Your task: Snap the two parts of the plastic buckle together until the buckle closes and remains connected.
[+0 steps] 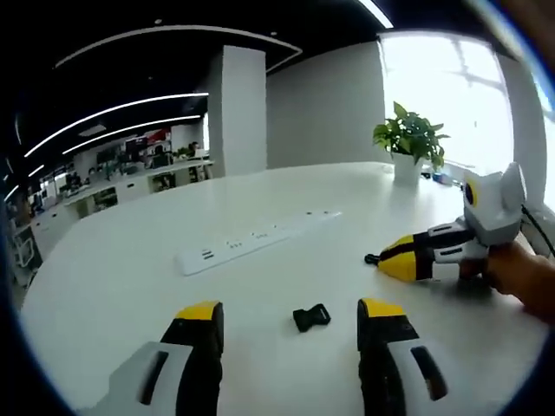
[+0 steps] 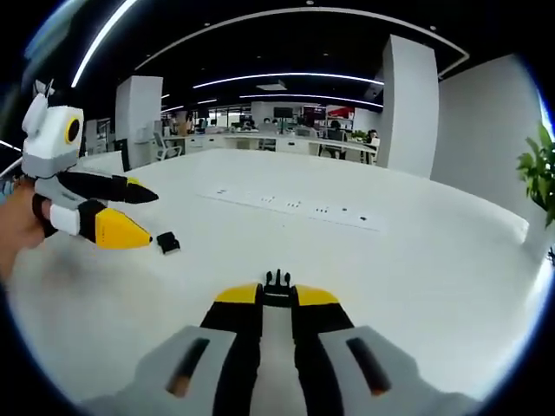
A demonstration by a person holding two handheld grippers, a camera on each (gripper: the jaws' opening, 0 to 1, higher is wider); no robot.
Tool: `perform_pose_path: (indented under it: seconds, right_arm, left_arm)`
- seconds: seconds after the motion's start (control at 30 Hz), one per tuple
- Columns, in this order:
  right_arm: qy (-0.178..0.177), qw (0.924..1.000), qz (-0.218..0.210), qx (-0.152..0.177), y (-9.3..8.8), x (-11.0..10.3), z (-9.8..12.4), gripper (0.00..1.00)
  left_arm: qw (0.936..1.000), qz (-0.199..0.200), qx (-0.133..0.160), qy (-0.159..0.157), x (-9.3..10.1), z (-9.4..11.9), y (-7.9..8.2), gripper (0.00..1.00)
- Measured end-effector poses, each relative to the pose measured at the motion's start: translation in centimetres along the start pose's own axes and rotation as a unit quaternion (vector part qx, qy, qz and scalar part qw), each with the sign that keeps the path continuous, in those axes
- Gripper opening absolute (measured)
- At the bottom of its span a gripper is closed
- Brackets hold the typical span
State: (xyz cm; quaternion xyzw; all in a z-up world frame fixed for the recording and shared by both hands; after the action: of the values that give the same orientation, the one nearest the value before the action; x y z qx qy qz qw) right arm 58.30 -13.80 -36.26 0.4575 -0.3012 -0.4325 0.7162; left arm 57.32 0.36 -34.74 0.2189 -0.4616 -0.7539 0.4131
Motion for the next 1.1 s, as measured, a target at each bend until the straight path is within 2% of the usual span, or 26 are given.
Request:
perform_pose_path:
  seconds: [0.13, 0.23, 0.27, 0.33, 0.7, 0.83, 1.1]
  right_arm:
    - [0.0, 1.0, 0.002, 0.0, -0.1, -0.1, 0.2, 0.12]
    - [0.001, 1.0, 0.003, 0.0, 0.0, -0.1, 0.2, 0.12]
    - [0.0, 1.0, 0.003, 0.0, 0.0, -0.1, 0.3, 0.12]
    - [0.0, 1.0, 0.002, -0.001, 0.0, 0.0, 0.4, 0.12]
    - [-0.001, 1.0, 0.0, -0.001, 0.0, -0.2, 0.5, 0.12]
    - [-0.001, 1.0, 0.001, 0.0, 0.0, -0.2, 0.4, 0.12]
    - [0.001, 1.0, 0.002, -0.001, 0.1, -0.3, 0.4, 0.12]
  left_arm:
    - [0.9999, -0.008, -0.002, 0.014, 0.2, -1.1, 0.2, 0.53]
    - [0.9987, -0.032, -0.014, 0.038, -0.1, -1.6, 0.0, 0.44]
    - [0.9981, -0.032, -0.026, 0.046, -0.3, -1.8, -0.2, 0.4]
    - [0.9977, -0.03, -0.03, 0.053, -0.3, -1.8, -0.2, 0.33]
    - [0.998, -0.008, -0.043, 0.046, 1.4, -0.9, -1.4, 0.32]
    - [0.9973, -0.01, -0.053, 0.049, 1.4, -1.3, -2.0, 0.3]
    - [0.9974, -0.001, -0.054, 0.047, 0.8, -1.2, -1.7, 0.22]
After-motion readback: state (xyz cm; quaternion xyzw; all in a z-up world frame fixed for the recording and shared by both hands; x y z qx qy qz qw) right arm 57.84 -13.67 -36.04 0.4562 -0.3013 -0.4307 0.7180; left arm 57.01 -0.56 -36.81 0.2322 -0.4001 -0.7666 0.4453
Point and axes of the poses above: the point that each gripper's makers call its tool centre point, and the gripper's own axes: z roughly backward along the fingers, x roughly to its right, y roughly out of its top, the point moved 1 cm from there along z, roughly backward along the fingers, and after that the axes turned 9 degrees about y, right-handed, at the moved point
